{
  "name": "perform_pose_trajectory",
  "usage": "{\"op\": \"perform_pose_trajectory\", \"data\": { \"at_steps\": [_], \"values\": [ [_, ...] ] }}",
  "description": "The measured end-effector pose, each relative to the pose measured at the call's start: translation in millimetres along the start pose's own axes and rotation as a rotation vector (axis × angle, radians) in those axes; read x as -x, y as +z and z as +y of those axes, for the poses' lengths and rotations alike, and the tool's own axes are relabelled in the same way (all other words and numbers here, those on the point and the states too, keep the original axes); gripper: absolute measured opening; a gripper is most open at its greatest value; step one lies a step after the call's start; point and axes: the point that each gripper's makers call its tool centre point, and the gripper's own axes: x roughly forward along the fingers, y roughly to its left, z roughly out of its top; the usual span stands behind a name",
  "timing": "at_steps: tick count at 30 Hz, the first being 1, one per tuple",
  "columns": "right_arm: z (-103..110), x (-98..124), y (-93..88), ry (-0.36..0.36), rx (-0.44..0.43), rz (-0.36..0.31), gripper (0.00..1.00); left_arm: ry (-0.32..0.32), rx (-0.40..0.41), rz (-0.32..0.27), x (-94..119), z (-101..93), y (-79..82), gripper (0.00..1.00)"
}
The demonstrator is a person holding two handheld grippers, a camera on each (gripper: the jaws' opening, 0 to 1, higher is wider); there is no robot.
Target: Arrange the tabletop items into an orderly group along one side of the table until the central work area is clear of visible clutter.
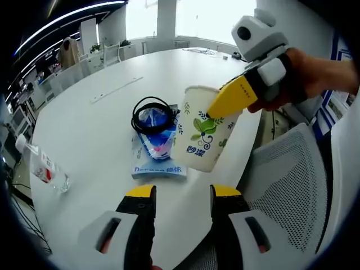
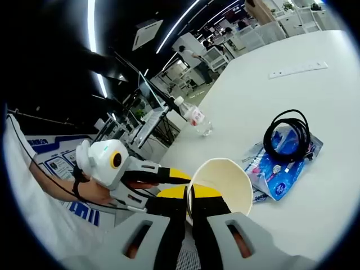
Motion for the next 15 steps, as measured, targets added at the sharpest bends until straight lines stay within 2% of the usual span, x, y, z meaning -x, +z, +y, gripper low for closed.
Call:
{"op": "perform_pose_trajectory", "data": {
  "at_steps": [15],
  "values": [
    [2.1,-28.3,17.6,0.013,0.063,0.041,0.0,0.067,0.242,-0.096,21.4,42.4,-7.6,0.38]
  ]
}}
